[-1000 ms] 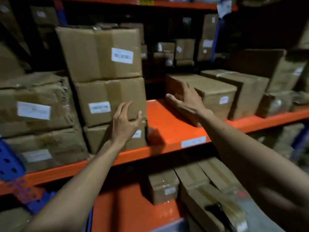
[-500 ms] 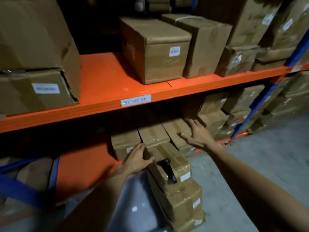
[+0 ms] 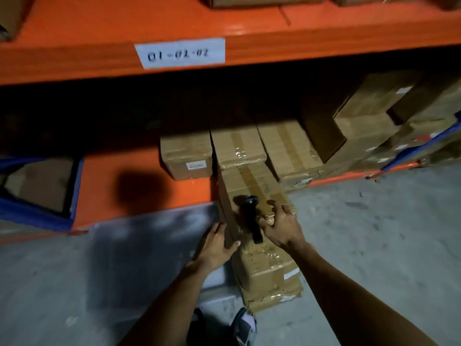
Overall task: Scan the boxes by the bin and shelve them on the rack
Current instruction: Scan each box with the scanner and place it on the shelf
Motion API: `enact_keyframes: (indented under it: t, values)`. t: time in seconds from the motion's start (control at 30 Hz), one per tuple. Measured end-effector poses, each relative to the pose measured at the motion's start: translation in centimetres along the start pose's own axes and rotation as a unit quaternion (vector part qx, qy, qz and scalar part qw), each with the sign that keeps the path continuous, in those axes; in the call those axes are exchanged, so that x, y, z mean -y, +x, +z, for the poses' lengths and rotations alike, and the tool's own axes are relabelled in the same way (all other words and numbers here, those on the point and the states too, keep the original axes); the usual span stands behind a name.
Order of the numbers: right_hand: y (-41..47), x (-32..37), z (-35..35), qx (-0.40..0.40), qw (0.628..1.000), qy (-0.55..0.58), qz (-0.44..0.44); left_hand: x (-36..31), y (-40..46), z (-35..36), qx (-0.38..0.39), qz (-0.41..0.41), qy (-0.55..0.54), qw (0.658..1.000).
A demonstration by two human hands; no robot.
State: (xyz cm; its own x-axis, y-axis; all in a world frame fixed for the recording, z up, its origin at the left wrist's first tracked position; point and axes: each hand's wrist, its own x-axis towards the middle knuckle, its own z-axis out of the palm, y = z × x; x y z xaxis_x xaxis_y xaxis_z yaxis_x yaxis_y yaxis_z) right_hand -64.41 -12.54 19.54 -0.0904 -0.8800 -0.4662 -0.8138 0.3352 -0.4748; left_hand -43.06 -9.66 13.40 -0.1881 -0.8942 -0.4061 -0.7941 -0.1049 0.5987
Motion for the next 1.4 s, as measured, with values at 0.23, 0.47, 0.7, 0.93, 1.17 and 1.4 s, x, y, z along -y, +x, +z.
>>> enact_keyframes:
  t: [0.23, 0.47, 0.7, 0.93, 1.17, 1.4]
  values:
    - [8.2, -0.6, 6.7, -0.015, 0.995, 0.062, 0.077, 3.5, 6.8, 6.4, 0.04, 0.02, 0.02, 0.999]
    - [11.2, -1.5, 9.7, -0.024, 0.992, 0.082, 0.09, 5.1, 9.2, 8.8, 0.029, 0.093, 0.078, 0.992]
    - [7.9, -4.7, 7.7, -0.088, 0.952, 0.282, 0.081, 4.2, 9.3, 8.2, 0.035, 0.093, 0.116, 0.988]
    - [0.4, -10.7, 5.7, -0.196, 0.907, 0.368, 0.057, 0.4, 12.0, 9.2, 0.096, 0.172, 0.198, 0.96]
    - [-2.6, -15.3, 7.7, -0.21, 0.883, 0.413, 0.073, 0.2, 12.4, 12.5, 0.08, 0.173, 0.31, 0.931]
    - [-2.3, -16.5, 8.8, -0.165, 0.9, 0.402, 0.039, 1.0, 13.2, 13.2, 0.04, 0.18, 0.383, 0.905]
